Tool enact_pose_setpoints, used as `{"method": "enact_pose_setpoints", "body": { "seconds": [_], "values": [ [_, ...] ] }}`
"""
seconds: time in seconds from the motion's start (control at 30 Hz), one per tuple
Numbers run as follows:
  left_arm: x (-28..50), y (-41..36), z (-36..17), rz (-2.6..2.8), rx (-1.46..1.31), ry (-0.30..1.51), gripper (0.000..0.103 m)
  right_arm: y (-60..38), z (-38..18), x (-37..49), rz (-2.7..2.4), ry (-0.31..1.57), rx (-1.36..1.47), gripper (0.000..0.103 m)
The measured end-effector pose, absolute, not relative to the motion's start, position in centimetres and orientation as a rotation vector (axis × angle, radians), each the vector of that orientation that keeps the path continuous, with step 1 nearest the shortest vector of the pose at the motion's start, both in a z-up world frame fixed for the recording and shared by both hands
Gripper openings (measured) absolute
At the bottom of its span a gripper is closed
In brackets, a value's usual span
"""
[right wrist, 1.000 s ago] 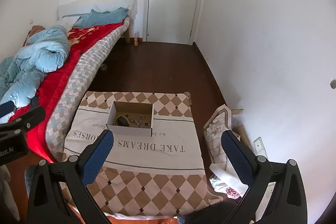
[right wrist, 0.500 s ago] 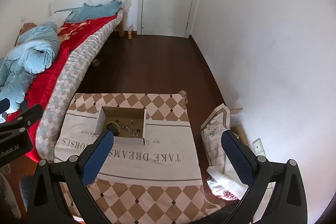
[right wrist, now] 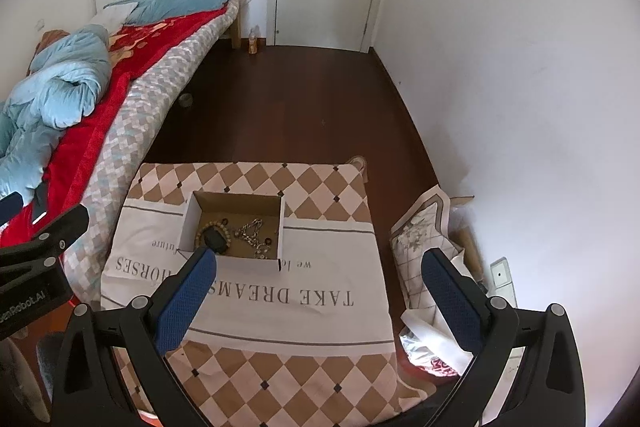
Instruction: Organize jewelry
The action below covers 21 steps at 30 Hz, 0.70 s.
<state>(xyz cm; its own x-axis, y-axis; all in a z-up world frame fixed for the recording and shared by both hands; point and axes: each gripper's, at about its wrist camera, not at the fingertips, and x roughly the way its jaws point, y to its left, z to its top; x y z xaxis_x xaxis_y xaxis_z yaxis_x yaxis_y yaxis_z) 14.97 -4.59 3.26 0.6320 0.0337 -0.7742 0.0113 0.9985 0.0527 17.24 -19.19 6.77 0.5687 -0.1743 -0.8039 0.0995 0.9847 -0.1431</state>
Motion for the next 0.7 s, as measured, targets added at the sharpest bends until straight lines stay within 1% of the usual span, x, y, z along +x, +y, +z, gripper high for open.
{"method": "enact_pose_setpoints", "body": {
  "seconds": [0.7],
  "values": [
    [14.21,-4.60,3.71,0.036,0.054,0.865,0.103,-19.08,6.94,16.39,-0.151,0.960,-0.083,0.103]
  ]
}}
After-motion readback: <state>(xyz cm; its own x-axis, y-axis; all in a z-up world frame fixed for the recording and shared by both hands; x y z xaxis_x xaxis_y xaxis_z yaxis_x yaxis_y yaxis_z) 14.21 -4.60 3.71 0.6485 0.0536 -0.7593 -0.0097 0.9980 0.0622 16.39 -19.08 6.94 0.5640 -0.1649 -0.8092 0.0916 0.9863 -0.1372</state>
